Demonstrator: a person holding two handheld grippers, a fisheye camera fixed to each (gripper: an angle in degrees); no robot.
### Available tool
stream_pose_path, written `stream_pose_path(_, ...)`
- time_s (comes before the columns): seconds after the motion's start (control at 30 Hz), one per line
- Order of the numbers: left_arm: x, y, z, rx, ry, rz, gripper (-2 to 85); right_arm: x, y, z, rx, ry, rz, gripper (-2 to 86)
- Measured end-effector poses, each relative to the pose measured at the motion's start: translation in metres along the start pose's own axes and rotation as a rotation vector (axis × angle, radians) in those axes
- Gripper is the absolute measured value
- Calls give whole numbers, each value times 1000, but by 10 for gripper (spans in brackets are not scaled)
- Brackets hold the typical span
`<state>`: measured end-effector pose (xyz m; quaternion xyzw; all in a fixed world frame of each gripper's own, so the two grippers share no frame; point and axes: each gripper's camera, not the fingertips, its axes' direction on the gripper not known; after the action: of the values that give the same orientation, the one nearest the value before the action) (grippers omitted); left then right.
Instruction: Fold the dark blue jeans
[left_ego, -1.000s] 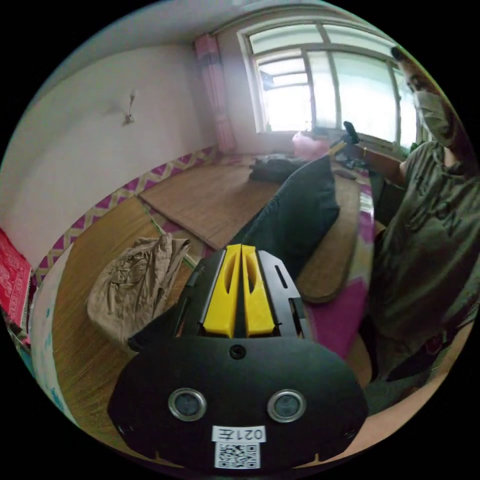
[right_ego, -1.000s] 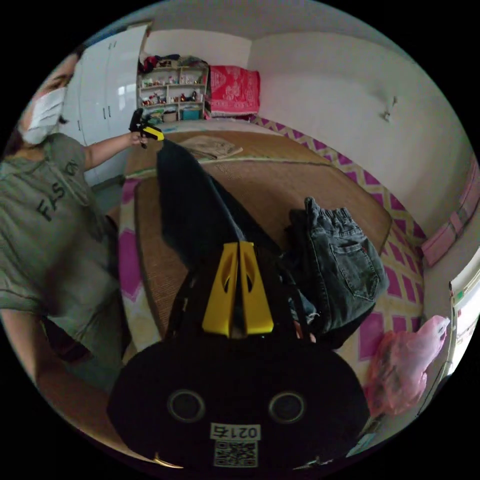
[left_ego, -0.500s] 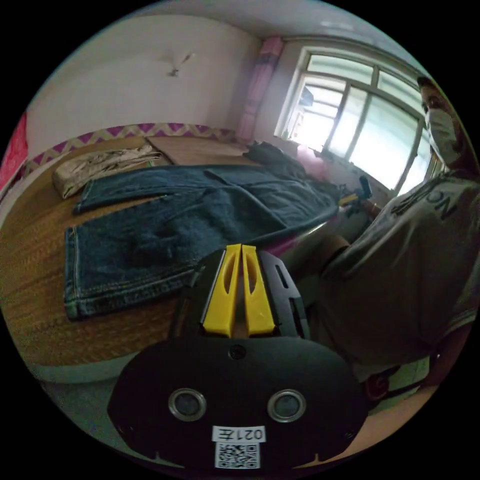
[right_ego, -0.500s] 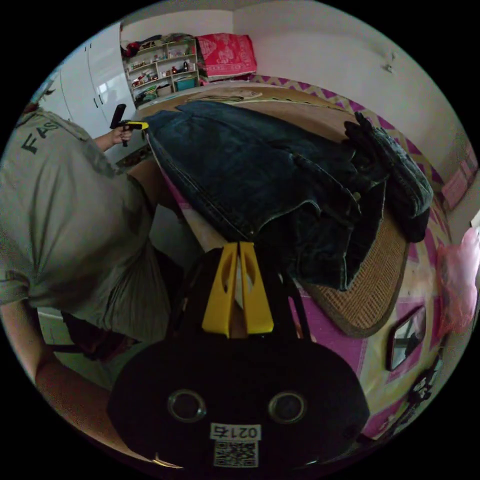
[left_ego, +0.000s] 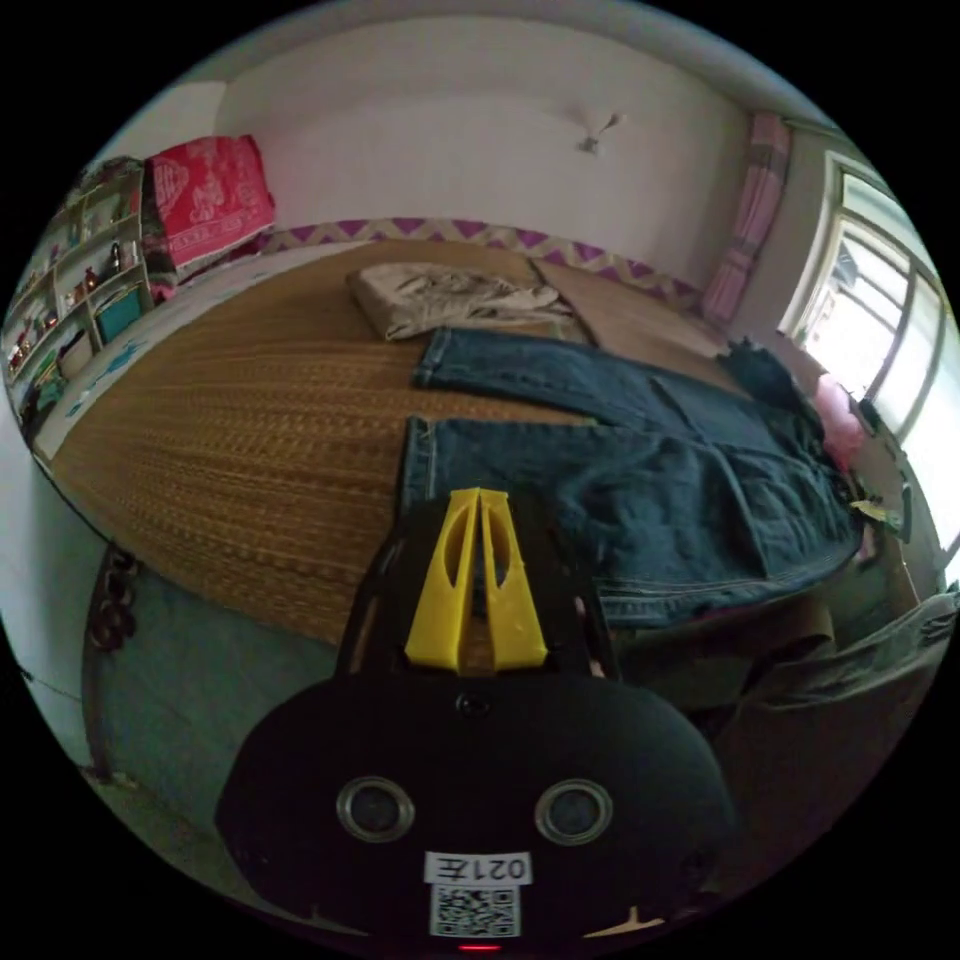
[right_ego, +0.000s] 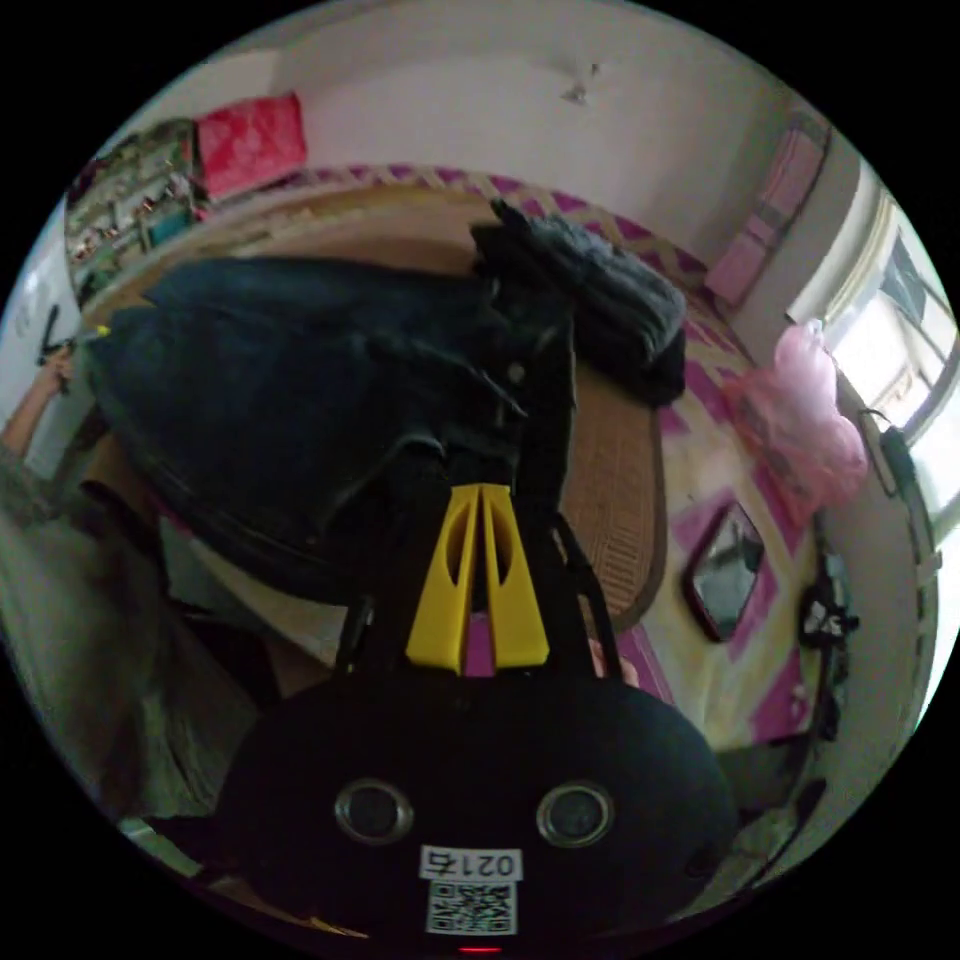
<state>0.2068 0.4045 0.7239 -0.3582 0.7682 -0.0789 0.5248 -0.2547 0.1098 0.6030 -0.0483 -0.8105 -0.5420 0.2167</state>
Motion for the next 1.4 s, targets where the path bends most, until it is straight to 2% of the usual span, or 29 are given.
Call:
stream_pose_path(0.13,20,26,-11,70,-140,75,-10,-23,20,-2,94,159,131,-6)
stream_pose_path(0.23,28,37,-17,62,-203,114,-10,-16,27,-4,98,117,188,-6)
stream_pose_path(0.4,21,52,-27,56,-167,80,-10,11,20,-15,0,-12,199,-9)
stream_pose_path(0.5,15,61,-33,62,-146,61,-10,47,16,-44,284,-143,327,-10)
stream_pose_path(0.57,13,66,-36,58,-146,57,-10,58,-4,-31,251,-138,302,-10)
stream_pose_path(0.67,11,74,-40,55,-159,70,-10,69,-35,34,-57,15,252,-9)
stream_pose_path(0.73,8,80,-43,50,-165,73,-10,82,-36,49,-97,-18,245,-9)
stream_pose_path(0.8,7,83,-45,47,-177,84,-10,89,-33,43,-89,-33,270,-8)
stream_pose_path(0.87,4,88,-47,47,-185,87,-9,91,-21,29,16,4,295,-8)
stream_pose_path(0.9,1,90,-48,51,-184,83,-9,95,-11,32,14,-6,320,-7)
stream_pose_path(0.93,-3,93,-49,53,-180,75,-9,100,-4,50,-102,-54,317,-7)
stream_pose_path(1.07,-14,97,-54,31,-178,49,-9,117,29,22,9,-56,393,-5)
stream_pose_path(1.1,-18,97,-57,9,-169,29,-9,119,48,-1,130,-96,411,-3)
stream_pose_path(1.13,-21,98,-63,15,-127,12,-9,119,65,-14,160,-143,424,0)
stream_pose_path(1.27,-29,105,-90,62,13,-54,-4,123,125,-33,172,-222,547,37)
stream_pose_path(1.4,-63,126,-105,49,163,-264,46,133,199,-19,186,-467,781,74)
